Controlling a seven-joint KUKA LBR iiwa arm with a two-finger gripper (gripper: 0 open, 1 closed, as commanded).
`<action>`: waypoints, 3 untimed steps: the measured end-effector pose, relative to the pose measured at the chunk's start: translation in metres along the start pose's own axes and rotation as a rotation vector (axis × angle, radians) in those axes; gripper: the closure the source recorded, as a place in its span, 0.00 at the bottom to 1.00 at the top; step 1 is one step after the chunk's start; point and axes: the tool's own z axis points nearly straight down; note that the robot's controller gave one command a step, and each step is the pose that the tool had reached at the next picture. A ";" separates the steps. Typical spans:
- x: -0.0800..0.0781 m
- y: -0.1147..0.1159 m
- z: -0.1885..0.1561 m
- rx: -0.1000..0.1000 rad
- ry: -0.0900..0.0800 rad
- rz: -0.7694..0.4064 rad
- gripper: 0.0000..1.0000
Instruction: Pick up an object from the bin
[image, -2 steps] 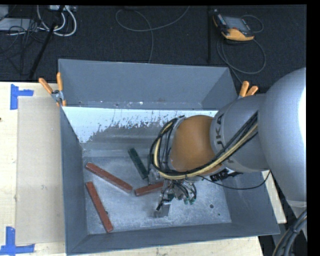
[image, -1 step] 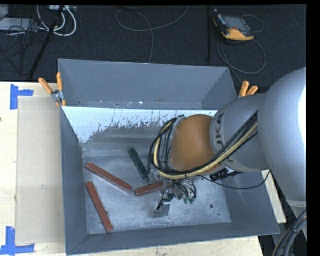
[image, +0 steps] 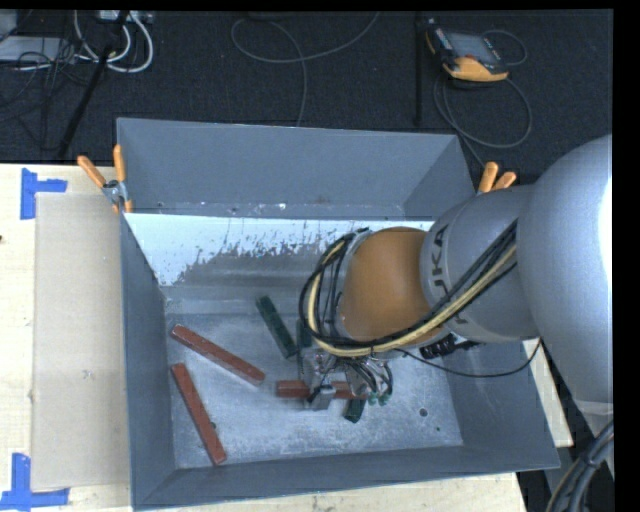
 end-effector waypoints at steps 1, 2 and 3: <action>-0.001 0.000 -0.013 0.001 0.011 -0.003 1.00; -0.001 0.000 -0.019 0.001 0.011 -0.006 1.00; -0.001 0.001 -0.024 0.001 0.011 -0.008 1.00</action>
Offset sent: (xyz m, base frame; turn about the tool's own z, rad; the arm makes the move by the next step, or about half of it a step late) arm 0.0001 0.0000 0.0128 0.0000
